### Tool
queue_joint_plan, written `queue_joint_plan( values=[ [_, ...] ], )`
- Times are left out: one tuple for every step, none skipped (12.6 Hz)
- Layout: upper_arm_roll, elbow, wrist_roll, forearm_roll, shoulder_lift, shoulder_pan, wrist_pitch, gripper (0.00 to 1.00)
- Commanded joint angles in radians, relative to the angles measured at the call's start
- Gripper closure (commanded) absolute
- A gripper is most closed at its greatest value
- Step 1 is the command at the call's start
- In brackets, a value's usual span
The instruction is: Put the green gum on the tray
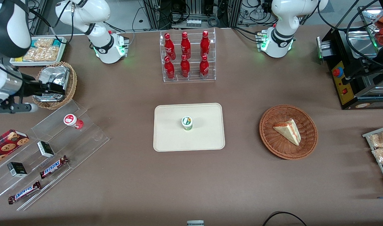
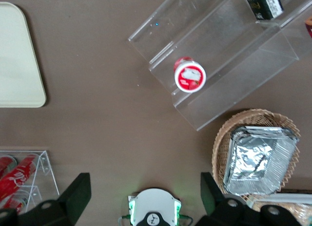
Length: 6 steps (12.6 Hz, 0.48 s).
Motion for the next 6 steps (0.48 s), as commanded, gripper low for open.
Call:
queue_joint_plan(
  values=[
    [0.014,0.036,0.016,-0.022,-0.024,-0.015,-0.062,0.00],
    [0.014,0.038,0.040,-0.020,-0.019,-0.018,-0.056,0.00],
    [0.016,0.038,0.071,-0.016,-0.010,-0.023,-0.047,0.00],
    [0.031,0.050,0.086,-0.013,0.007,-0.038,-0.043,0.00],
    [0.064,0.083,0.088,-0.016,0.031,-0.066,-0.038,0.00],
    [0.074,0.102,0.088,-0.019,0.038,-0.073,-0.038,0.00]
  ],
)
